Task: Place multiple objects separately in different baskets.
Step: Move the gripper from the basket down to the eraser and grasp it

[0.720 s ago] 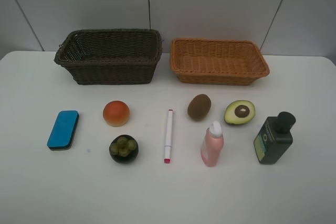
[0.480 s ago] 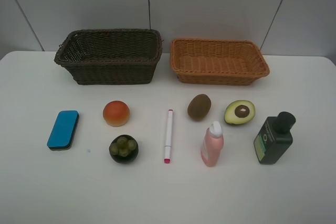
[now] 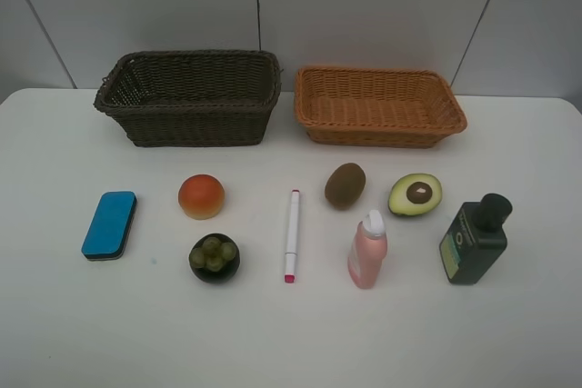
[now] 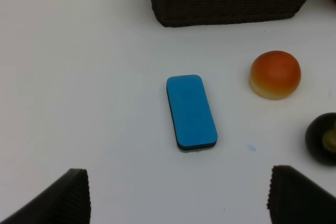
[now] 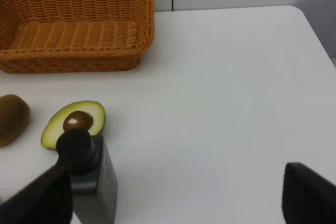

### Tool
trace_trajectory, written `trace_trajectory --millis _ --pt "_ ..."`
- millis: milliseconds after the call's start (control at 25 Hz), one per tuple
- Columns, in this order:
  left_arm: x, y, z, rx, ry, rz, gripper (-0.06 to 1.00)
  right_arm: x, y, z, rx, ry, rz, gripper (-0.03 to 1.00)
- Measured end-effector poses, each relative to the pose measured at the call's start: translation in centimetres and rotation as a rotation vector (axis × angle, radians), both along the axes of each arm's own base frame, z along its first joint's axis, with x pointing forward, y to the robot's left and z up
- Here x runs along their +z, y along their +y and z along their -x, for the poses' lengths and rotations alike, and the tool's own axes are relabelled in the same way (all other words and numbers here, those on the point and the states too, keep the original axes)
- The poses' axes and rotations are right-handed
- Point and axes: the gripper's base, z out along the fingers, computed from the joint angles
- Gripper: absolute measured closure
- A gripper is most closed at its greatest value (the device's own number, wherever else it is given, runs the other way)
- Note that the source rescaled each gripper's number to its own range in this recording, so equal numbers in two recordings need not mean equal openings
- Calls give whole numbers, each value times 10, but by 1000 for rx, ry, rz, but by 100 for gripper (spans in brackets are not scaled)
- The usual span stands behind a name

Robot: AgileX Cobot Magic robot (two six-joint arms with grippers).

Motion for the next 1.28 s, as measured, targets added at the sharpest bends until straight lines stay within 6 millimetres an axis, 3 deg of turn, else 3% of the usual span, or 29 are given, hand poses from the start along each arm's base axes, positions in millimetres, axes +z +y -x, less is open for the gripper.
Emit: trace_trajectory --millis 840,1080,1280 --pt "0 0 -1 2 8 2 12 0 0 0 0 0 0 -3" --pt "10 -2 -38 3 160 -6 12 0 0 0 0 0 0 -3" --pt "20 -6 -92 4 329 -13 12 0 0 0 0 0 0 -3"
